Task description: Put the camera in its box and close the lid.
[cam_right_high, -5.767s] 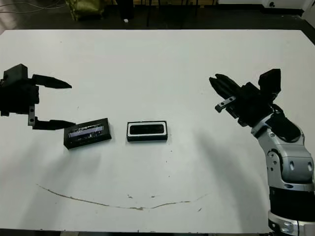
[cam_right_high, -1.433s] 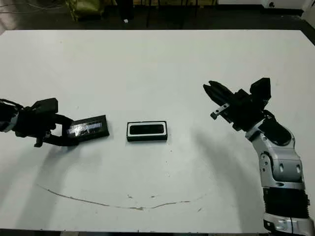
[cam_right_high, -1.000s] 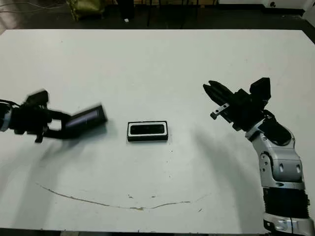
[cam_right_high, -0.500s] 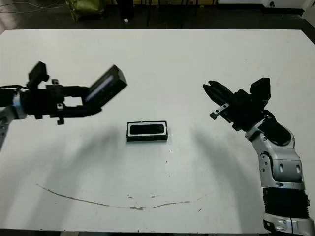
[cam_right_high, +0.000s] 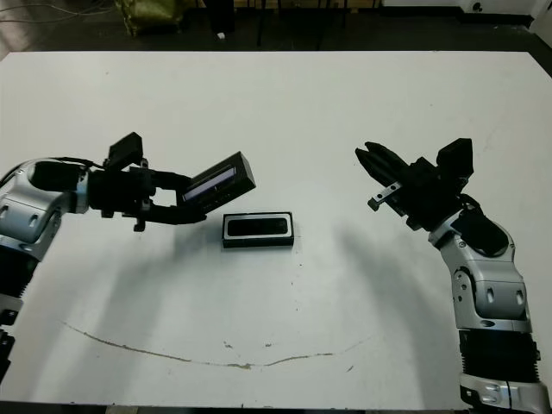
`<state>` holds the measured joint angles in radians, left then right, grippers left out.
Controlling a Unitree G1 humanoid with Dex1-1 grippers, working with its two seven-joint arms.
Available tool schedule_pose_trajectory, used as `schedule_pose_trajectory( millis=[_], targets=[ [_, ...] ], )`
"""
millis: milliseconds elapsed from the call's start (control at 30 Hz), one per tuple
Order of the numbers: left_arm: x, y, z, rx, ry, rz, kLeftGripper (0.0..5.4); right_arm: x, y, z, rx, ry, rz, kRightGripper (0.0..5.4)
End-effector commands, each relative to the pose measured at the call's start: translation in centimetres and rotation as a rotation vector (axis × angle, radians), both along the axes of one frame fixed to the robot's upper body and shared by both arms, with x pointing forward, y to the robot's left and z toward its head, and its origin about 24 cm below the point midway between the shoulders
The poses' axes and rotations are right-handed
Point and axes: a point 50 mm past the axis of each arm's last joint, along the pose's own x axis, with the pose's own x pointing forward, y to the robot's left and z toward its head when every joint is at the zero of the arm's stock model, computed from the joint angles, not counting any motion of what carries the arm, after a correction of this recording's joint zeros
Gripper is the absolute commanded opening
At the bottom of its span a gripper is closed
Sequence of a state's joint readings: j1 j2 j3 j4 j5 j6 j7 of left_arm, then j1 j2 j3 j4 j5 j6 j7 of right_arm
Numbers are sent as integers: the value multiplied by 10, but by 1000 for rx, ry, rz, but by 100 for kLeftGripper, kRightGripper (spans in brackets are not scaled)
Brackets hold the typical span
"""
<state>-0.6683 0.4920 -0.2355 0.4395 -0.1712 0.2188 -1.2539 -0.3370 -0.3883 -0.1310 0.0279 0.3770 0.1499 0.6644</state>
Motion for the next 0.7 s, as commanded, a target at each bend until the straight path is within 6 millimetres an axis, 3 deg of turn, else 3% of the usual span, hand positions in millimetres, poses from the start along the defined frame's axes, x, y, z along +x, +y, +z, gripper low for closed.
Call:
schedule_pose_trajectory(
  millis=[33,700],
  targets=[
    [1,-2,-10,24,31,4,221,-2,-2,-9,-4,22,-5,0],
    [-3,-7,-29,12,113,-62,221,-2,-2,-10,6,35,-7,0]
  ],
)
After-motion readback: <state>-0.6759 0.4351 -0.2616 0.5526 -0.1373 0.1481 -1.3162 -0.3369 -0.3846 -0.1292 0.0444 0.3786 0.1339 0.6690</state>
